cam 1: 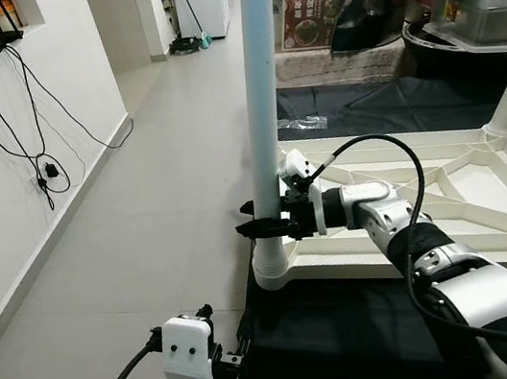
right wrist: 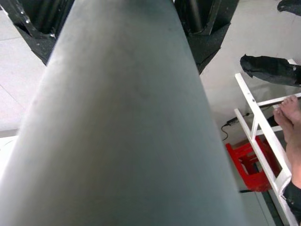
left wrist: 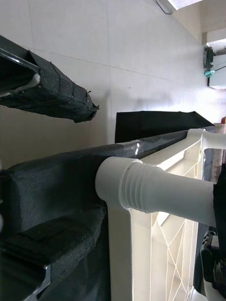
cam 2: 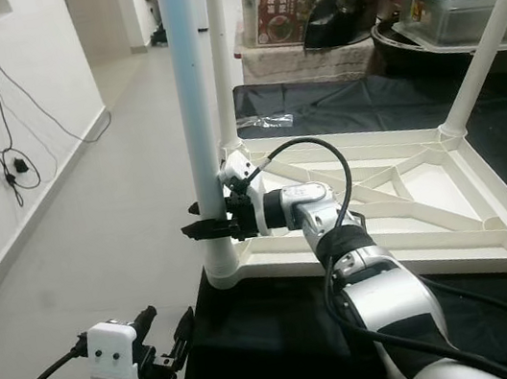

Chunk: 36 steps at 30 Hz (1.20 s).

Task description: Building children table

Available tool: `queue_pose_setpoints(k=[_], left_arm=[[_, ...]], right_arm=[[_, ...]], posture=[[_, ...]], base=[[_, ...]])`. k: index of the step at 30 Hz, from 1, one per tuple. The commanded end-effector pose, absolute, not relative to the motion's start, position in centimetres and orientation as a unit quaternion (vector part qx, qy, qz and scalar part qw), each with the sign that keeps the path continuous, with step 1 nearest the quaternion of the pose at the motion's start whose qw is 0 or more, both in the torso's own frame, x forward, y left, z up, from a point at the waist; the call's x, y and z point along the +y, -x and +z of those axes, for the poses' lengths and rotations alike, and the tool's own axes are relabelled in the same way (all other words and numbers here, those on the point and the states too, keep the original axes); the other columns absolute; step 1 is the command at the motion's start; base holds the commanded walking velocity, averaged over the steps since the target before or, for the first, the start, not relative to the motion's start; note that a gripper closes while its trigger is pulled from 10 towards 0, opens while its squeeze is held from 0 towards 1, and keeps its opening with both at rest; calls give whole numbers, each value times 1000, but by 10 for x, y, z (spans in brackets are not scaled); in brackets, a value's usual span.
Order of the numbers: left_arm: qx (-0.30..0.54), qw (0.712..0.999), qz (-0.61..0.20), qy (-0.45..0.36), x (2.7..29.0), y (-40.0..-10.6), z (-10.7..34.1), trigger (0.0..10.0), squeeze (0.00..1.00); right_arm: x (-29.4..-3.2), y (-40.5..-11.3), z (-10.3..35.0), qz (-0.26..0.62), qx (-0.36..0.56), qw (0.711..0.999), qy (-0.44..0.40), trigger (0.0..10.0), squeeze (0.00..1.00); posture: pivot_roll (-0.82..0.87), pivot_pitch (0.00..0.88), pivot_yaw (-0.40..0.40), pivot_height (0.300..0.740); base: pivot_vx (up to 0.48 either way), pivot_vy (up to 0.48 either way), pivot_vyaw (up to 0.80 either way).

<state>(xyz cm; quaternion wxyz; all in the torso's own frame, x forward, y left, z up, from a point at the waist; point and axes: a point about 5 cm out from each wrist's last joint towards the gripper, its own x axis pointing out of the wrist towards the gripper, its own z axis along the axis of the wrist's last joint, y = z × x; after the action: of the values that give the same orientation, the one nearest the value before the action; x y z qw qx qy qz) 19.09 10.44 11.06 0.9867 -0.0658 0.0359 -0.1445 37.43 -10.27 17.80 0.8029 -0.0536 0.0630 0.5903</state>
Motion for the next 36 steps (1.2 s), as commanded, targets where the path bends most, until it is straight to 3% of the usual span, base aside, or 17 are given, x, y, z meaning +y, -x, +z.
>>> queue_pose_setpoints(k=[1,3,4,5,7,9,10,14,17,19,22,24,31,32,33,35,36], left_arm=[[42,987,-141,62,108,-190,108,10000,0],[42,987,-140,61,109,-191,108,10000,0],[42,987,-140,61,109,-191,108,10000,0],[42,988,-139,59,111,-191,108,10000,0],[43,988,-137,58,112,-191,107,10000,0],[43,988,-137,58,113,-190,107,10000,0],[44,988,-137,57,113,-190,107,10000,0],[45,988,-137,56,113,-190,107,10000,0],[47,988,-138,56,112,-189,106,10000,0],[47,988,-138,56,112,-189,106,10000,0],[48,988,-138,56,112,-189,105,10000,0],[48,987,-140,56,111,-189,104,10000,0],[48,987,-142,57,110,-190,104,10000,0],[48,987,-142,57,109,-190,104,10000,0],[49,987,-141,57,109,-190,103,10000,0],[49,987,-141,57,109,-190,103,10000,0],[50,987,-141,57,109,-190,102,10000,0]], right_arm=[[-101,-373,165,569,69,817,57,0,0],[-108,-377,161,509,57,857,64,0,0],[-108,-377,161,509,57,857,64,0,0],[-115,-382,157,431,51,899,62,0,0],[-124,-386,151,337,55,938,60,0,0],[-126,-386,149,313,58,947,54,0,0],[-146,-388,137,161,81,983,38,0,0],[-157,-386,133,91,84,991,47,0,0],[-173,-371,125,-51,84,994,47,0,0],[-173,-371,125,-51,84,994,47,0,0],[-181,-363,124,-109,85,989,46,0,0],[-185,-349,122,-212,104,971,46,0,0],[-182,-346,121,-257,115,959,40,0,0],[-178,-348,123,-255,102,961,40,471,0],[-174,-348,126,-253,91,962,44,3176,0],[-172,-347,128,-257,85,962,49,3176,0],[-167,-348,133,-237,65,968,56,10000,0]], posture=[[35,0,-28,740],[36,0,-23,740],[36,0,-23,740],[51,0,-15,740],[53,0,-14,740],[53,0,-14,740],[55,0,-16,740],[55,0,-16,740],[57,0,-13,740],[57,0,-13,740],[57,0,-13,740],[54,0,-16,740],[47,0,-16,740],[48,0,-20,740],[51,0,-23,740],[51,0,-23,740],[51,0,-23,740]], base=[[0,0,0],[0,0,0],[0,0,0],[0,0,0],[0,0,0],[0,0,0],[0,0,0],[0,0,0],[0,0,0],[0,0,0],[0,0,0],[0,0,0],[0,0,0],[0,0,0],[0,0,0],[0,0,0],[0,0,0]])
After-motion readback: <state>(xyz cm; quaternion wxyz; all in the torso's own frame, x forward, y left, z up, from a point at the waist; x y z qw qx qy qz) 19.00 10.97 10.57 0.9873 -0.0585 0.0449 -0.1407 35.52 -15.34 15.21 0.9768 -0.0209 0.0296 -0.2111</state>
